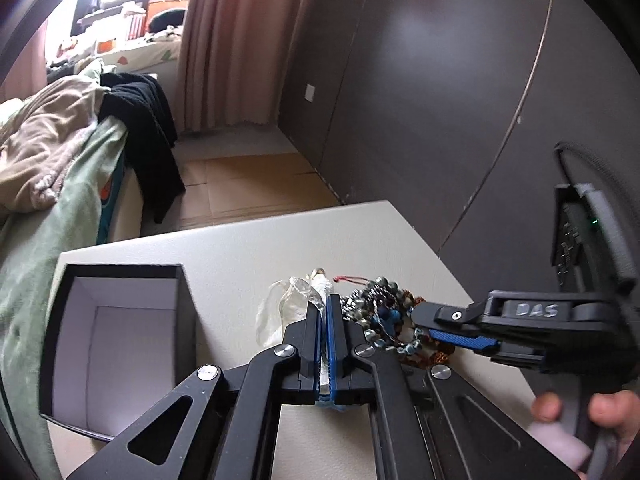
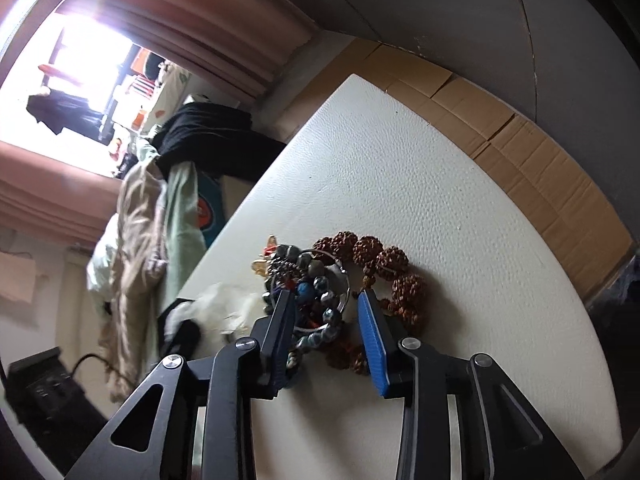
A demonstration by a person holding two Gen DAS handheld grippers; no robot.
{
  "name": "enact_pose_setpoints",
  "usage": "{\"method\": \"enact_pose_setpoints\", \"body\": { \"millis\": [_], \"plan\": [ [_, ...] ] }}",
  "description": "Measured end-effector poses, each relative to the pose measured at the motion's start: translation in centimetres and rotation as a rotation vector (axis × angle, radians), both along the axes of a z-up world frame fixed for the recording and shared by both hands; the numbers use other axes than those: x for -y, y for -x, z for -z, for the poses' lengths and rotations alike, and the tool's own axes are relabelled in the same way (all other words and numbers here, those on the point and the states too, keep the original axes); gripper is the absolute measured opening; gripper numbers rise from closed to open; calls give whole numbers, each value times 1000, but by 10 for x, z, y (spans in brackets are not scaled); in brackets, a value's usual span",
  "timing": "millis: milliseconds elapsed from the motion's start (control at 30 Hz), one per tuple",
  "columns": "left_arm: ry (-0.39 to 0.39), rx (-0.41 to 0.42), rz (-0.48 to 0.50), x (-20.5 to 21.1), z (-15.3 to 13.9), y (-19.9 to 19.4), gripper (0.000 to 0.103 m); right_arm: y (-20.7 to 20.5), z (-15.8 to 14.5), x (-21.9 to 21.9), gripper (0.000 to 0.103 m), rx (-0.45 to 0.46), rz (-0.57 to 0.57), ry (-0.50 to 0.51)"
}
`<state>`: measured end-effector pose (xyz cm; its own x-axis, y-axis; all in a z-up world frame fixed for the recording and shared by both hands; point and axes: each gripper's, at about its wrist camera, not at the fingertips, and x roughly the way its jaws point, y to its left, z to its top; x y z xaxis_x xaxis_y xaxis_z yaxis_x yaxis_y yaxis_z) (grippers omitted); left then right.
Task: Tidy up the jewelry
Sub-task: 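Reach the left gripper into the jewelry pile and grasp the dark grey bead bracelet, then carry the bead bracelet over the black box and open the left gripper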
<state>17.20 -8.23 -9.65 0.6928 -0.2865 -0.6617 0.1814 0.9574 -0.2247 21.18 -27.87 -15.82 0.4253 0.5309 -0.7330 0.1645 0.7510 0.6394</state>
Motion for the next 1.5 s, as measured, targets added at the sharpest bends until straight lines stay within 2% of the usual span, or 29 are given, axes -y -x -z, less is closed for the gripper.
{"method": "enact_pose_setpoints", "body": {
  "millis": [133,200,333,600,767,967,1133,1267,1300,1367,1400,1433,1500],
  "plan": [
    [13,10,-10,-8,-6,4,2,-3,-1,-9,26,6,-28,54],
    [16,15,-14,-11,-10,6,2,-3,-1,-12,13,12,-36,97],
    [30,35,-23,-20,-16,9,2,4,-9,-9,12,51,-26,132],
    [50,84,-53,-41,-36,24,2,21,-42,-4,12,206,-25,-10],
    [48,111,-76,-59,-45,33,2,27,-60,-18,12,270,-60,-43],
    [58,138,-136,-90,-56,42,2,36,-82,-43,12,325,-110,-39],
    [75,118,-163,-112,-56,44,2,40,-102,-75,12,370,-186,-30],
    [106,32,-134,-118,-49,37,3,37,-109,-99,12,385,-230,-31],
    [116,24,-139,-121,-48,36,8,36,-110,-105,12,383,-242,-33],
    [129,-1,-157,-127,-45,33,43,33,-109,-114,12,375,-261,-35],
    [137,-1,-171,-131,-45,33,84,32,-109,-118,12,371,-270,-35],
    [144,8,-182,-135,-46,34,103,32,-109,-122,12,370,-277,-33],
    [171,49,-222,-146,-51,41,103,30,-109,-127,12,365,-288,-31]
  ]
}}
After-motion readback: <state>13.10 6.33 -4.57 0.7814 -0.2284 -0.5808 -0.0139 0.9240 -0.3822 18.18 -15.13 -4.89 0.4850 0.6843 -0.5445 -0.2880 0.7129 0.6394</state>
